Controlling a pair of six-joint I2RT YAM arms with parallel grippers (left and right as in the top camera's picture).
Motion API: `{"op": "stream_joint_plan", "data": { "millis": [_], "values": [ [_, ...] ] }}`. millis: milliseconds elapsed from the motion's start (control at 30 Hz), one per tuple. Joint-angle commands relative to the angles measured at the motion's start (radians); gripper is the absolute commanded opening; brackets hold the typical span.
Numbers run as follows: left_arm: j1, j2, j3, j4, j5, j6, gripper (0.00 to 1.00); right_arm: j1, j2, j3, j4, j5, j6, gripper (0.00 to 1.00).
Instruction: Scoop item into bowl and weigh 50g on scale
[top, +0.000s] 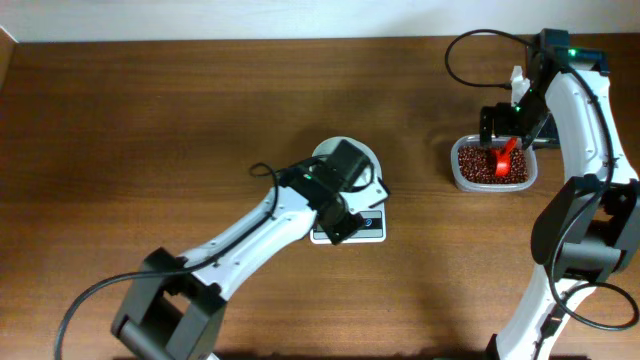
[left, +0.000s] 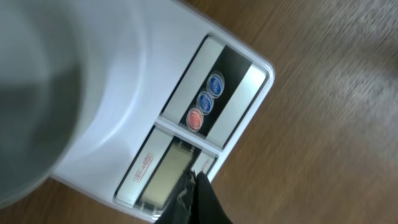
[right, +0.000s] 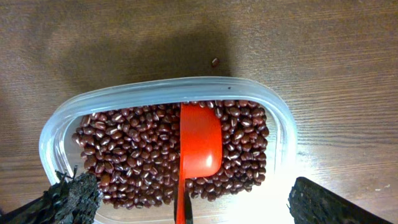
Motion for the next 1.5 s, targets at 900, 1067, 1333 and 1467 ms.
{"op": "stream_joint_plan", "data": {
  "millis": [900, 1067, 1333, 1467],
  "values": [
    [-0.076, 0.122, 0.018, 0.122, -0.131, 0.08, 0.0, -0.002, -0.008, 0.016, 0.001, -0.002, 0.006, 0.99],
    [-0.076, 0.077, 0.018, 0.121, -0.131, 0.08, 0.0, -0.002, -0.008, 0.016, 0.001, -0.002, 0.007, 0.99],
    [-0.076, 0.139, 0.014, 0.122, -0.13, 0.08, 0.0, -0.002, -0.008, 0.016, 0.007, -0.002, 0.006, 0.99],
    [-0.076, 0.271, 0.013, 0.136, -0.123, 0.08, 0.0, -0.002, -0.008, 0.016, 0.007, -0.002, 0.006, 0.99]
  ]
}}
